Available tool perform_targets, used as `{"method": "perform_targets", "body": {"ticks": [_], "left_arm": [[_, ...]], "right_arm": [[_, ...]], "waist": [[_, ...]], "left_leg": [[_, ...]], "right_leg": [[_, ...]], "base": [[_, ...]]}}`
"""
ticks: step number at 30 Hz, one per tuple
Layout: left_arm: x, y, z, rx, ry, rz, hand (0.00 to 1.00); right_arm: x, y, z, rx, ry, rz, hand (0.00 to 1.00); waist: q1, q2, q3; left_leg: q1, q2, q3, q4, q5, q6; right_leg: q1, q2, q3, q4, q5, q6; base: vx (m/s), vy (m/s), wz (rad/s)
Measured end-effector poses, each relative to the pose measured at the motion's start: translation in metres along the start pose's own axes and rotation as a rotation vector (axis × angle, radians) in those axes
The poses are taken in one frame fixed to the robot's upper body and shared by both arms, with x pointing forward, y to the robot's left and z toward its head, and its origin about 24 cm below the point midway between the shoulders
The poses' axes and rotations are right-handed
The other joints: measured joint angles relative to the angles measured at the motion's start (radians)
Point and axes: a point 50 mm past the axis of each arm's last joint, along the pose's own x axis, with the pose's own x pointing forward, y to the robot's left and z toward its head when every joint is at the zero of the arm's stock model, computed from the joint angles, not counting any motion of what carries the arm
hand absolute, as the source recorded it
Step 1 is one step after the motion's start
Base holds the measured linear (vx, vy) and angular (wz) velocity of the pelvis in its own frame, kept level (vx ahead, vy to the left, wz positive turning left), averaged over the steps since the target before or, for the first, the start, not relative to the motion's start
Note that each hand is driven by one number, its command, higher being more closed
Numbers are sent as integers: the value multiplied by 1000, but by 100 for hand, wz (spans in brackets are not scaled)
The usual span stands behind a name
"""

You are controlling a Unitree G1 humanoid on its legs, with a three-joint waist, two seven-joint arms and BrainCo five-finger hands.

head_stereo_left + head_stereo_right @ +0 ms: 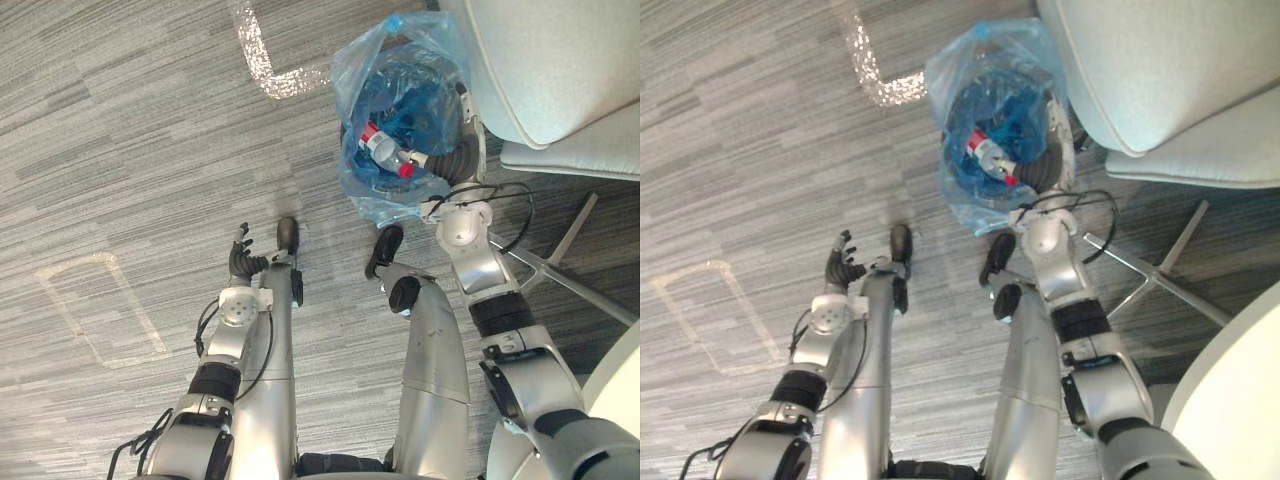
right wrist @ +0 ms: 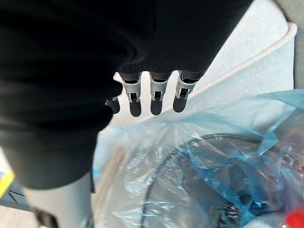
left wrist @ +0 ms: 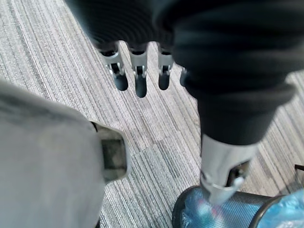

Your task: Gather rubbish on tea table into small bin, then transfer packed bag to large trash can.

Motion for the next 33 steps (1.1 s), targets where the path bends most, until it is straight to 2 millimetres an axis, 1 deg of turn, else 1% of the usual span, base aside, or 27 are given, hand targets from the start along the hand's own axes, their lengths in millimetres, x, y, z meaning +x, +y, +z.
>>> {"method": "perform_targets", "body": {"ticks": [3, 5, 7, 10, 14, 17, 21, 24, 25, 27, 28, 30, 33], "left_arm": [[-2, -5, -2, -5, 7, -13, 0], [-4, -5, -4, -2, 14, -15, 0], [-5, -5, -6, -1, 20, -15, 0], [-5, -5, -8, 2, 26, -15, 0], [-5, -4, -8, 11, 24, -14, 0], [-5, -4, -9, 9, 16, -12, 0], [-4, -4, -7, 7, 8, -10, 0], [0, -5, 1, -1, -23, -7, 0], [3, -5, 5, -9, -36, -4, 0], [5, -5, 10, -11, -50, 1, 0], [6, -5, 12, -12, -54, 2, 0], [8, -6, 14, -14, -58, 5, 0], [9, -6, 17, -32, -67, 7, 0]], "right_arm": [[-9, 1, -4, -42, -5, 15, 0], [-15, 5, -7, -74, -14, 38, 0], [-21, 8, -10, -136, -28, 61, 0], [-27, 14, -14, -216, -44, 98, 0], [-34, 26, -30, -350, -29, 200, 0], [-35, 34, -39, -420, -14, 259, 0], [-31, 38, -49, -484, 18, 303, 0], [-24, 38, -53, -520, 41, 322, 0], [-20, 39, -55, -535, 56, 329, 0], [-16, 39, -58, -552, 79, 336, 0], [-14, 39, -59, -559, 89, 340, 100], [-12, 39, -63, -580, 120, 355, 100], [-8, 39, -63, -588, 130, 354, 100]], "waist": [[-1, -1, -2], [-1, -10, -11], [-3, -15, -21], [-7, -15, -25], [-10, -15, -25], [-10, -15, -25], [-11, -15, -25], [-10, -15, -26], [-8, -15, -26], [-6, -15, -26], [-5, -15, -26], [-4, -15, -26], [-5, -15, -26]], "left_leg": [[21, 4, 2, -2, 0, 0], [28, 10, 5, -7, 1, -1], [29, 17, 11, -12, 1, -3], [31, 22, 15, -14, 3, -4], [32, 22, 13, -17, 7, -8], [30, 22, 12, -19, 7, -8], [16, 21, 7, -25, 8, -5], [-20, 16, 0, -31, 16, -2], [-39, 14, -1, -34, 27, -11], [-58, 12, -4, -33, 31, -13], [-64, 12, -6, -33, 32, -15], [-74, 12, -8, -25, 32, -15], [-87, 11, -13, -17, 33, -16]], "right_leg": [[22, 6, 0, -7, 1, -2], [27, 15, 4, -19, -1, 2], [28, 19, 4, -27, 4, 2], [28, 21, 3, -31, 10, -4], [28, 21, 1, -31, 15, -12], [27, 21, -1, -33, 13, -8], [17, 20, -7, -38, 13, -8], [-18, 19, -12, -36, 13, -8], [-38, 17, -12, -33, 15, -11], [-60, 16, -12, -25, 23, -22], [-66, 15, -14, -21, 23, -22], [-75, 15, -14, -10, 20, -18], [-87, 13, -16, 3, 13, -9]], "base": [[-35, 10, -6], [-41, 3, -11], [-39, 4, -13], [-35, 6, -6], [0, 0, 0], [0, 0, 0], [-9, 3, 2], [-19, 9, 11], [-7, 7, 10], [3, 5, 7], [13, 2, 5], [0, 0, 0], [-8, 8, 3]]}}
